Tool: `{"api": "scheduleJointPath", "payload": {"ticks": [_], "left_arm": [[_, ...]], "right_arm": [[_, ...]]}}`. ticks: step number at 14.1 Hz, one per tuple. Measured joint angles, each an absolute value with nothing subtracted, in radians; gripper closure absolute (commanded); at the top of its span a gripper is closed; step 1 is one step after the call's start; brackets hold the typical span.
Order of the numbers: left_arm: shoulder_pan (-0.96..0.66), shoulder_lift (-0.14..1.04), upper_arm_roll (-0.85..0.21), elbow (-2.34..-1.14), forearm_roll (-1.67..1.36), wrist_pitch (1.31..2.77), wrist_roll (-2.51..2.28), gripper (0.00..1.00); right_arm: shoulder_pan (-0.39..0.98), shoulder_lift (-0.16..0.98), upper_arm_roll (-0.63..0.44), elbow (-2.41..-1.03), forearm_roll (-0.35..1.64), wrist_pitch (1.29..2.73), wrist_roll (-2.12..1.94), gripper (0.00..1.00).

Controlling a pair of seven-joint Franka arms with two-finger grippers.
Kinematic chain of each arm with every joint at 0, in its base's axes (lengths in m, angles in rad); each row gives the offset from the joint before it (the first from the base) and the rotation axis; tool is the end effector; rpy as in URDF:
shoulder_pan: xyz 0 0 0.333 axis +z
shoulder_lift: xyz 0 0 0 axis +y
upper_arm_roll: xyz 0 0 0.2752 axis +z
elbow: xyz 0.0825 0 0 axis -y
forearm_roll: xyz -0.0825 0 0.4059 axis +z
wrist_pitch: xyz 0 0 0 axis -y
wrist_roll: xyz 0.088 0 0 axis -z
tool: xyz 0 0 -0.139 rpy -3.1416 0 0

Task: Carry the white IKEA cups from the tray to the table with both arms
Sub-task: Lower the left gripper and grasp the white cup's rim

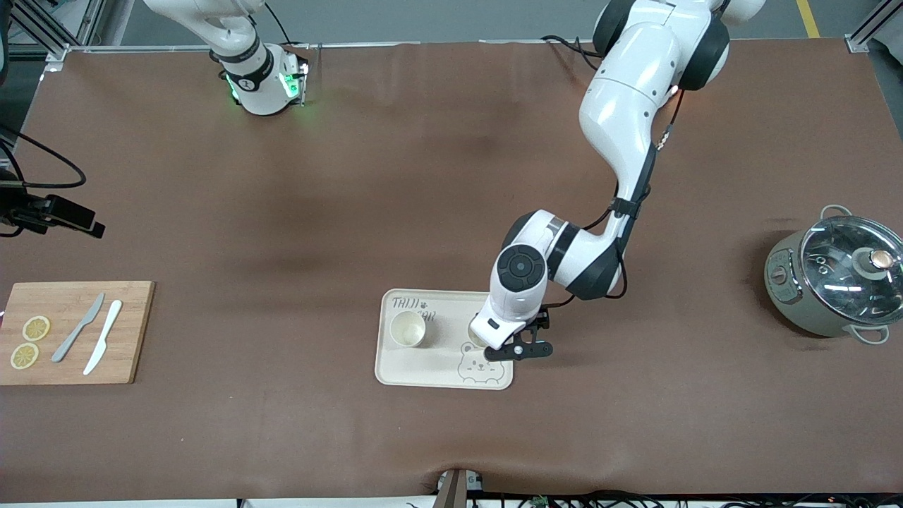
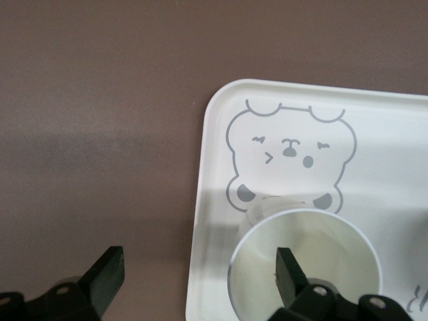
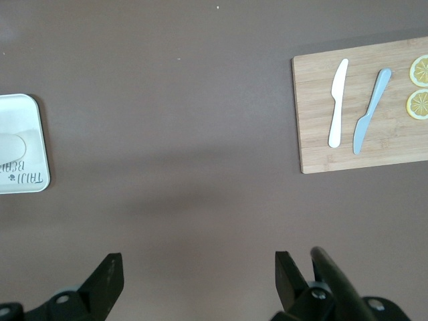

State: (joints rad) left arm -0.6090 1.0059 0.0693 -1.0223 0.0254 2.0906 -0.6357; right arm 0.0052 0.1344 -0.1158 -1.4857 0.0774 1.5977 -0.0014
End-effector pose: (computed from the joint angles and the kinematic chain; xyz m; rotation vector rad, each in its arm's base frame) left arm 0.6569 -0.4093 0.1734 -3.1061 -0.0778 -0.1523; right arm 0.6106 -0.0537 0.5169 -3.0738 0.1711 0.0277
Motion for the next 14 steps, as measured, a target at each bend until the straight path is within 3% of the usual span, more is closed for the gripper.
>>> {"api": "scheduleJointPath", "payload": {"ticks": [3,4,5,6,7,14], "left_arm": [[-0.609,1.006,0.07,-1.022,0.025,2.095,-0.636,0.01],[-0.609,1.006,0.07,-1.022,0.025,2.098,-0.638,0.2],[-0.609,1.006,0.07,-1.022,0.025,2.101,-0.653,0.58],[-0.61,1.006,0.07,-1.021,0.025,2.11,-0.675,0.88],[-0.613,1.006,0.07,-1.021,0.025,2.12,-0.697,1.0],[-0.621,1.007,0.069,-1.021,0.019,2.149,-0.795,1.0]], "right_arm": [[0.005,0.134,-0.116,-1.486,0.077,1.598,-0.001,0.0],[0.005,0.134,-0.116,-1.486,0.077,1.598,-0.001,0.0],[0.005,0.134,-0.116,-1.486,0.077,1.598,-0.001,0.0],[0.005,0.134,-0.116,-1.486,0.077,1.598,-0.001,0.0],[0.005,0.134,-0.116,-1.486,0.077,1.598,-0.001,0.0],[0.005,0.134,-0.116,-1.486,0.077,1.598,-0.001,0.0]]}}
